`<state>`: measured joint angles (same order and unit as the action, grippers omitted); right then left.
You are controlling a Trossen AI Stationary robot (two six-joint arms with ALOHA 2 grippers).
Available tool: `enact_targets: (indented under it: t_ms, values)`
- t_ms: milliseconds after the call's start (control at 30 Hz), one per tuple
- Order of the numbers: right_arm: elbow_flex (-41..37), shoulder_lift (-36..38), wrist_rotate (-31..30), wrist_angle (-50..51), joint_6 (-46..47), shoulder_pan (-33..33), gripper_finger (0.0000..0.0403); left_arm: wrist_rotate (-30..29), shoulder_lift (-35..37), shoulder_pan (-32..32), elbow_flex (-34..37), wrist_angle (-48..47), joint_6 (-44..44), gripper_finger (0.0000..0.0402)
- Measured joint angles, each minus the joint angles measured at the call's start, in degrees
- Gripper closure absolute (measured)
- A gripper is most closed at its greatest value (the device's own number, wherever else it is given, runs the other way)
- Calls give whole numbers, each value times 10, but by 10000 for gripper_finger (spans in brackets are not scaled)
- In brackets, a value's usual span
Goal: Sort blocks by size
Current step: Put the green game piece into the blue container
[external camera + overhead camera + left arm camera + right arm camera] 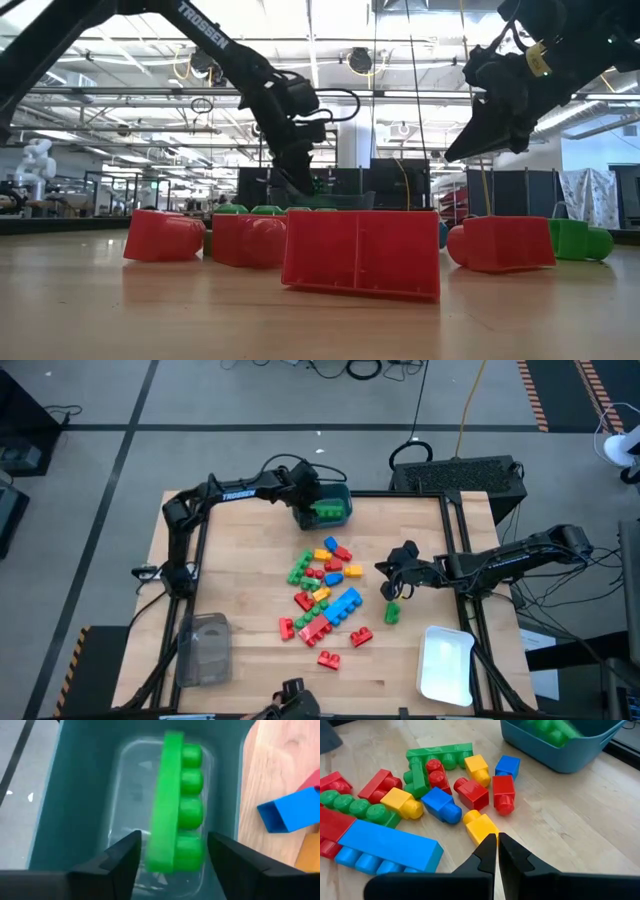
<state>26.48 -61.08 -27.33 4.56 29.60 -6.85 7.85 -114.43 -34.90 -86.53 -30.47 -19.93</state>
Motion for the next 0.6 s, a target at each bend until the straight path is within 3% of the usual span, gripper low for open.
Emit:
enact_targets:
  t_ms: [200,433,600]
  values:
    - [0,0,0,0,4,0,399,58,0,-16,-2,-9,-1,116]
    - [0,0,0,1,10,0,399,269,12,-26,-2,-15,1,115]
    - [0,0,0,1,10,0,399,297,27,-17,-2,-16,1,114]
